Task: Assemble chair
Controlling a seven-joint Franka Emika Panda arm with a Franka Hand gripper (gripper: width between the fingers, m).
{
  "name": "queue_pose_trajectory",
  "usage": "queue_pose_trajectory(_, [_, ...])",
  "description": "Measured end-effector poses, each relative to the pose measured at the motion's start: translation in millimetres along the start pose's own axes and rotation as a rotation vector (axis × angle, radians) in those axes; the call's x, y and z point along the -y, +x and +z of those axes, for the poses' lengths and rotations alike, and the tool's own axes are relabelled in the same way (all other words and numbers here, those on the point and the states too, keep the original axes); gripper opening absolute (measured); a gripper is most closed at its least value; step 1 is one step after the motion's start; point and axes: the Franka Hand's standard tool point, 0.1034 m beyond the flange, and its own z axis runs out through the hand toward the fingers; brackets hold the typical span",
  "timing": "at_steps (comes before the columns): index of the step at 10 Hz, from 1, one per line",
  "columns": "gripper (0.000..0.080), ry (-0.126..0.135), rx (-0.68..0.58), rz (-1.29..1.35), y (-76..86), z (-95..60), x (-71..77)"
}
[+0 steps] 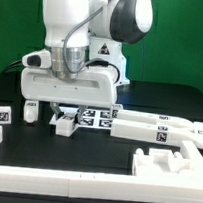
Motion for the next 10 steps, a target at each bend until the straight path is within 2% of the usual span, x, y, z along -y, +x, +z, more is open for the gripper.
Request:
queue_pose_trajectory(1, [0.0281, 0.006, 0.015, -0.009, 1.6, -0.8, 4.3])
queue_pose_trajectory(2, [0.0349, 0.01, 0.031, -0.045, 7.0, -3.4, 10.2])
queue_pose_trajectory(3, [0.0349, 0.036, 0.097, -0.043, 13.2, -7.4, 11.1])
queue_pose_trajectory(4, [0.0548, 0.055, 0.18, -0.041, 24.4, -14.2, 11.5])
queue_pose_trajectory(5, [0.0619, 0.06, 0.282, -0.038, 38.5, -20.1, 12.7])
queue_pose_trajectory(6, [0.0619, 0.074, 0.346, -0.025, 50.1, -21.0, 13.1])
queue_pose_trajectory(7, [0.0643, 0.092, 0.465, 0.011, 51.0, -22.1, 15.8])
queue_pose_trajectory(8, [0.0643, 0.098, 0.508, 0.007, 54.5, -19.7, 17.2])
queue_pose_trajectory(10, [0.0648, 0.122, 0.652, 0.012, 47.1, -17.2, 17.4])
